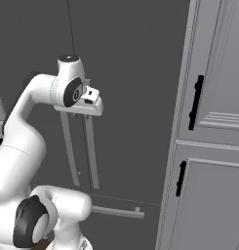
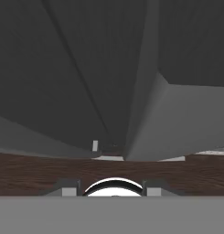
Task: Take the strawberry from the fridge and place it on top of the pancake, located on the dining counter.
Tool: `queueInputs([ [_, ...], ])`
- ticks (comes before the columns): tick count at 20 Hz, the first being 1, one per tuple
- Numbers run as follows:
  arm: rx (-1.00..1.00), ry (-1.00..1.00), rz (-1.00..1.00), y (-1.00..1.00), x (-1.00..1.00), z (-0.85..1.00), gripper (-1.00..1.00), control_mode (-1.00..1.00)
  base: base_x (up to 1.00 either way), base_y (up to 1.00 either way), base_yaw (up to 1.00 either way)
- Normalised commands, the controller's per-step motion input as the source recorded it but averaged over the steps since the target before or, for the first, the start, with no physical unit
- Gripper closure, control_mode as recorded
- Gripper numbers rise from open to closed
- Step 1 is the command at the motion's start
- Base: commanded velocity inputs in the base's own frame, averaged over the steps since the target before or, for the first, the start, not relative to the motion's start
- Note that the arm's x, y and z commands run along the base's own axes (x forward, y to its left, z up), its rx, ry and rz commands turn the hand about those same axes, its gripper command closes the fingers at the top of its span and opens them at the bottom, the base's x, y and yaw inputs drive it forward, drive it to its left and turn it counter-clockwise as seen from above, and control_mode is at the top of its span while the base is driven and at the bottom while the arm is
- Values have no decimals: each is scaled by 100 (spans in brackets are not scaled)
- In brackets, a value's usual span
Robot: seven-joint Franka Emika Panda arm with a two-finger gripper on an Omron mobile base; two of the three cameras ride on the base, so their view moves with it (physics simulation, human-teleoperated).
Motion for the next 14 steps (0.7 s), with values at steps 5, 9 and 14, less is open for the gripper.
queueInputs([
  [5, 0, 0, 0, 0, 0, 0, -100, 100, -3, 0, 0],
  [9, 0, 0, 0, 0, 0, 0, -100, 100, -51, 0, 0],
  [14, 0, 0, 0, 0, 0, 0, -100, 100, -72, 1, 0],
])
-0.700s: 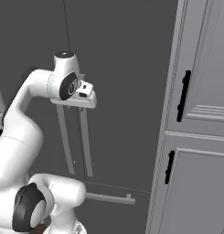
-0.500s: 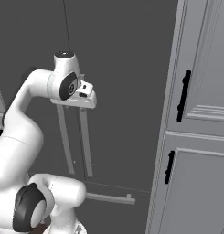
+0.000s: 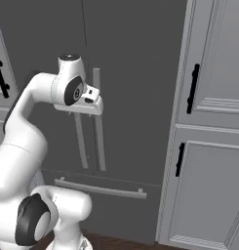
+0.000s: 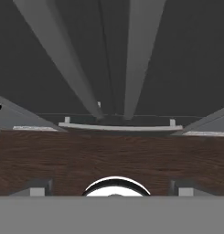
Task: Take the strawberry from the fridge and place it on top of the pancake, located on the dining counter.
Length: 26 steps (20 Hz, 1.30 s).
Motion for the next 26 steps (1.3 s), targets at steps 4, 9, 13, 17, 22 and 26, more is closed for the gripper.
queueInputs([
  [4, 0, 0, 0, 0, 0, 0, -100, 100, -66, 9, 0],
  [9, 0, 0, 0, 0, 0, 0, -100, 100, -36, 5, 0],
  [13, 0, 0, 0, 0, 0, 0, -100, 100, -32, 1, 0],
  [17, 0, 0, 0, 0, 0, 0, -100, 100, -51, 0, 0],
  [22, 0, 0, 0, 0, 0, 0, -100, 100, -13, 0, 0],
  [26, 0, -26, 1, -9, 56, -1, -100, -100, 0, 0, 0],
])
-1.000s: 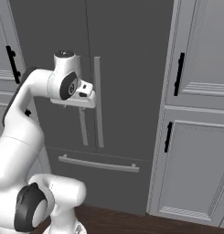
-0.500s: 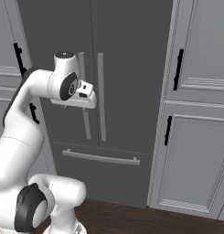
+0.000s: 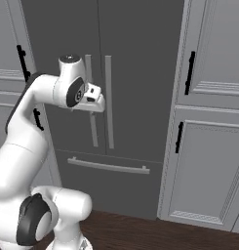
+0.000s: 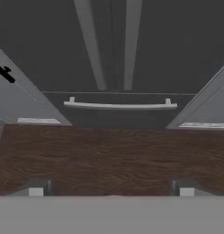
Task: Take the strawberry from the fridge and place it on top of the pancake, located on the dining counter.
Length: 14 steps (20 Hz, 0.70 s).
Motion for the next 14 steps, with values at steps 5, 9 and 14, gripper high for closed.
queueInputs([
  [5, 0, -36, -3, -1, 98, 0, -100, -100, 0, 0, 0],
  [9, 0, -37, -1, -1, 96, 0, -100, -100, 0, 0, 0],
  [14, 1, -13, 0, -20, 68, 0, -100, -100, 0, 0, 0],
])
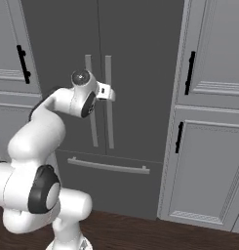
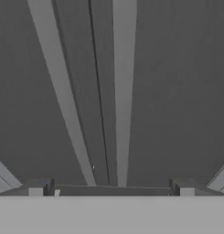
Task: Take the strawberry from the fridge and place it on top of the pancake, located on the dining counter.
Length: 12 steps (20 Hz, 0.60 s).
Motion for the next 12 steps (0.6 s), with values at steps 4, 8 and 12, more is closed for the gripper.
queueInputs([
  [4, 0, 0, 0, 0, 2, 0, -100, -100, 0, 0, 0],
  [8, 0, 13, 0, -31, 49, 0, -100, -100, 0, 0, 0],
  [12, -1, 2, -2, 0, 33, 0, -100, -100, 0, 0, 0],
])
